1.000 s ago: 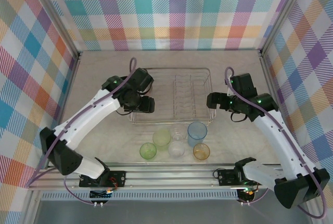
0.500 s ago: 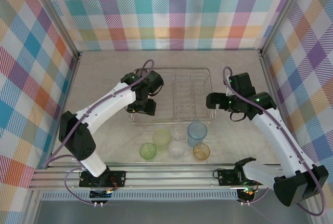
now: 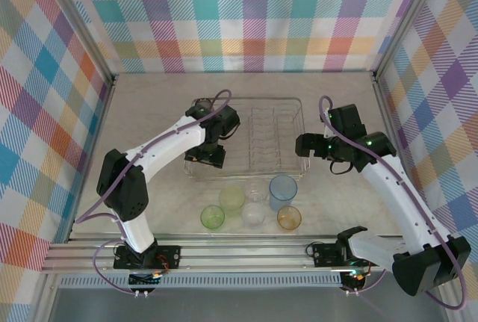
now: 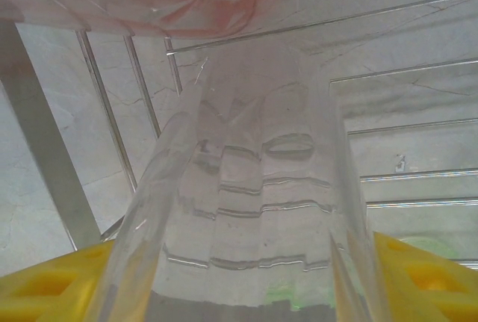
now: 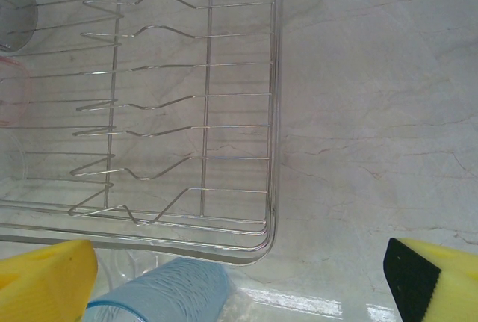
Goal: Load the cups into the dish rack
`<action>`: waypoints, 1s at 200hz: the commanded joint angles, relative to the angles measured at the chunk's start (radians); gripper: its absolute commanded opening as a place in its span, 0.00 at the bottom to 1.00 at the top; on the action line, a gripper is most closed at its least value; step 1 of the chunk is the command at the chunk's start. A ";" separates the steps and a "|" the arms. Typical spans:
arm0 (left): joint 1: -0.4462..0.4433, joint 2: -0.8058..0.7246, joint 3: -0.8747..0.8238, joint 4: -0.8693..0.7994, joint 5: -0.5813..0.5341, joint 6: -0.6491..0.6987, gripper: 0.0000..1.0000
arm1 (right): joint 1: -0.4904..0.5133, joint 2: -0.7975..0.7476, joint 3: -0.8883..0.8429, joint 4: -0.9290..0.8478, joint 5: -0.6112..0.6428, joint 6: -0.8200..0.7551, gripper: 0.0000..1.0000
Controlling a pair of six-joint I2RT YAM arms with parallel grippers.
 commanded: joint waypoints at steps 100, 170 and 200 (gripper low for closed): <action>0.067 -0.009 -0.041 -0.039 0.006 0.049 0.73 | 0.000 0.054 0.039 -0.081 -0.030 -0.003 0.99; 0.069 -0.071 -0.033 -0.059 -0.006 0.047 1.00 | 0.000 -0.016 -0.026 -0.032 -0.049 -0.016 0.97; 0.067 -0.138 -0.032 -0.071 -0.014 0.044 1.00 | -0.001 -0.044 -0.070 -0.033 -0.034 -0.035 0.93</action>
